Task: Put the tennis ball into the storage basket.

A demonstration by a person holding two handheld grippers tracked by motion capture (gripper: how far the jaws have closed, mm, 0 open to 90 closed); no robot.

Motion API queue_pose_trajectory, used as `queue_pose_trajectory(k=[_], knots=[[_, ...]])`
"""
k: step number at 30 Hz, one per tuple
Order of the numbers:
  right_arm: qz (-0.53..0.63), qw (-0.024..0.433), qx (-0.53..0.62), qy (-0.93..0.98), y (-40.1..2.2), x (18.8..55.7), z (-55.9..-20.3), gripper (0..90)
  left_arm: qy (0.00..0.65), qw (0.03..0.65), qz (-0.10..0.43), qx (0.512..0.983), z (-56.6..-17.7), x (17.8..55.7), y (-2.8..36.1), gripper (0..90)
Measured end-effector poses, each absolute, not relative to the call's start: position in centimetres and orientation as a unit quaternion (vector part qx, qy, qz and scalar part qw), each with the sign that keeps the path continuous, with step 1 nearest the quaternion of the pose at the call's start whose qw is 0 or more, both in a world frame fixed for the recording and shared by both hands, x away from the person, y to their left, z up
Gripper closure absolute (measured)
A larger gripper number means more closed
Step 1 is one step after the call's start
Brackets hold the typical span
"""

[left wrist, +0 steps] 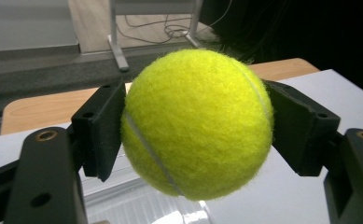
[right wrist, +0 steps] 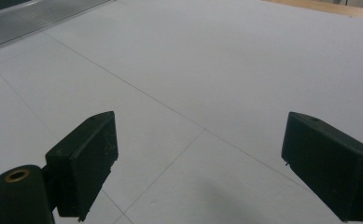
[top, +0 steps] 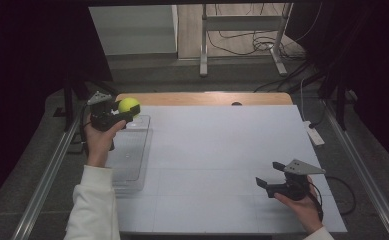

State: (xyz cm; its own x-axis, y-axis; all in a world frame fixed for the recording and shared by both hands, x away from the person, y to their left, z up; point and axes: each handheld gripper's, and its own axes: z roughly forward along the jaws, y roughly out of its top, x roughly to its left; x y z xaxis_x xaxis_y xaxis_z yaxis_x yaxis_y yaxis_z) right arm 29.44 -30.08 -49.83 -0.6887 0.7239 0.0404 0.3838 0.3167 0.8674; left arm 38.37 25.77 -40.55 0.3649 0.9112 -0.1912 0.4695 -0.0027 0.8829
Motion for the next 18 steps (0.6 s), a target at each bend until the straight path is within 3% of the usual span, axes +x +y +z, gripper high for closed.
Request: queue_pose_trajectory(k=[18], knots=[[0.470,0.181,0.350,0.790,-30.1,29.4,-49.8,11.1,0.542,0.463,0.240,0.660,-41.5,38.9,27.6,26.5]])
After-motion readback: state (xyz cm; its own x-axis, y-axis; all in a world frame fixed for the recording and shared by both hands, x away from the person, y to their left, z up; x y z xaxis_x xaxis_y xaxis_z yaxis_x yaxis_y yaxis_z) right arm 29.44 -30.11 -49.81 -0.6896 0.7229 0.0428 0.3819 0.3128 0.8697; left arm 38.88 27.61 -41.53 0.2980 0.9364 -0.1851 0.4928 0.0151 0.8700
